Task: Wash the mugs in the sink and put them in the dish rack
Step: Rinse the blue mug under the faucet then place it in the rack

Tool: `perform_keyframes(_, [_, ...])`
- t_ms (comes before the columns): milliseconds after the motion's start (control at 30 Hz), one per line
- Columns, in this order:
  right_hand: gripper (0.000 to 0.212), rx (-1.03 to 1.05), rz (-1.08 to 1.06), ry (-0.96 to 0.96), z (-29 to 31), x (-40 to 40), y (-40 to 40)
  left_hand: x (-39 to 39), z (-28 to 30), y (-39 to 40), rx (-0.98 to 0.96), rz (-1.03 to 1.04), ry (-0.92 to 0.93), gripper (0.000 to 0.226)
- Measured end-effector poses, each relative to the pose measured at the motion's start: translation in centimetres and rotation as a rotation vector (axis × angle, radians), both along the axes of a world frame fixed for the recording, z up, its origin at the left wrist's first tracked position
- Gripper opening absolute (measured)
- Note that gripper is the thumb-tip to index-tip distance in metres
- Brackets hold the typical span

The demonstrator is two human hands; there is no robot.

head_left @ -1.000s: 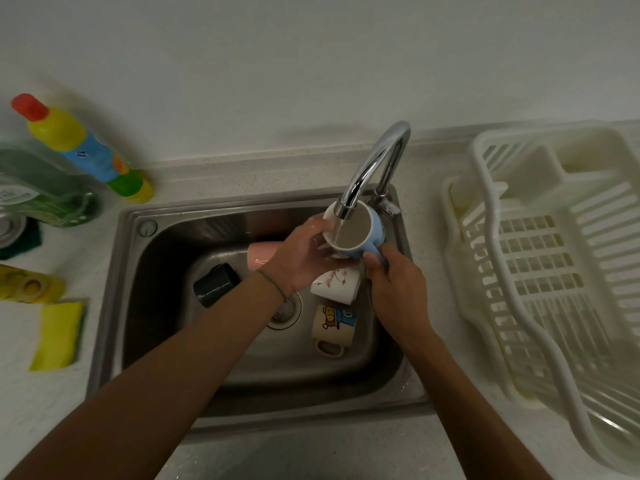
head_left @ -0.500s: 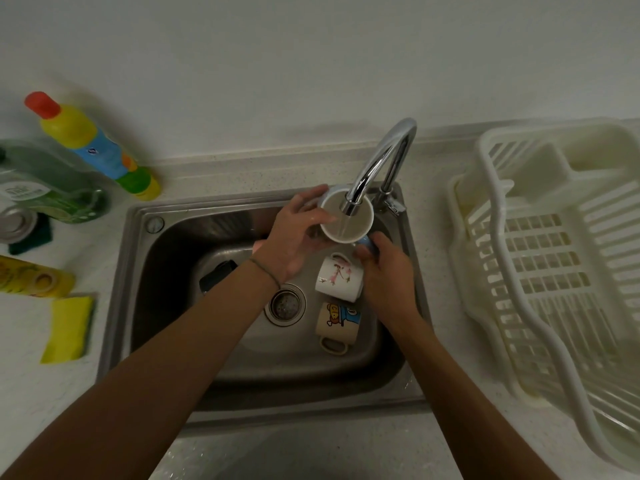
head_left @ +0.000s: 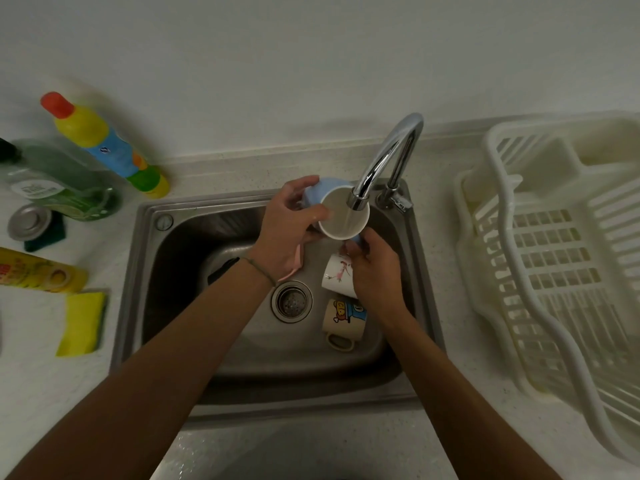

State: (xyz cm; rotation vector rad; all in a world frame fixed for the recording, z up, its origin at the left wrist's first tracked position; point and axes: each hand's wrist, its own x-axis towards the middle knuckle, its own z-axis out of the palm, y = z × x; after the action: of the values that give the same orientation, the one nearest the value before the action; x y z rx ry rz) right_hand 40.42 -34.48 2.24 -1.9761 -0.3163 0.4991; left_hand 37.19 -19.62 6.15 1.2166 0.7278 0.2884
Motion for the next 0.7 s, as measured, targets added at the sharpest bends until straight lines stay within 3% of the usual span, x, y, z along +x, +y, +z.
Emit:
perform_keyframes(233, [0.015, 0.110, -0.048, 0.038, -0.4, -1.5, 0.9, -1.0, 0.3, 0.5, 0.133, 0.027, 0.061, 0.058])
perform_keyframes(333, [0.012, 0.090, -0.041, -0.040, -0.8, -2.0, 1.2, -1.3, 0.4, 0.7, 0.269, 0.020, 0.096, 0.056])
perform_keyframes(500, [0.008, 0.093, 0.000, -0.030, -1.1, -2.6, 1.2, -1.9, 0.6, 0.6, 0.318, 0.024, 0.152, 0.057])
perform_keyframes(700, [0.015, 0.094, 0.010, -0.007, -1.5, -3.9, 1.1, -2.3, 0.7, 0.2, 0.398, 0.029, 0.241, 0.057])
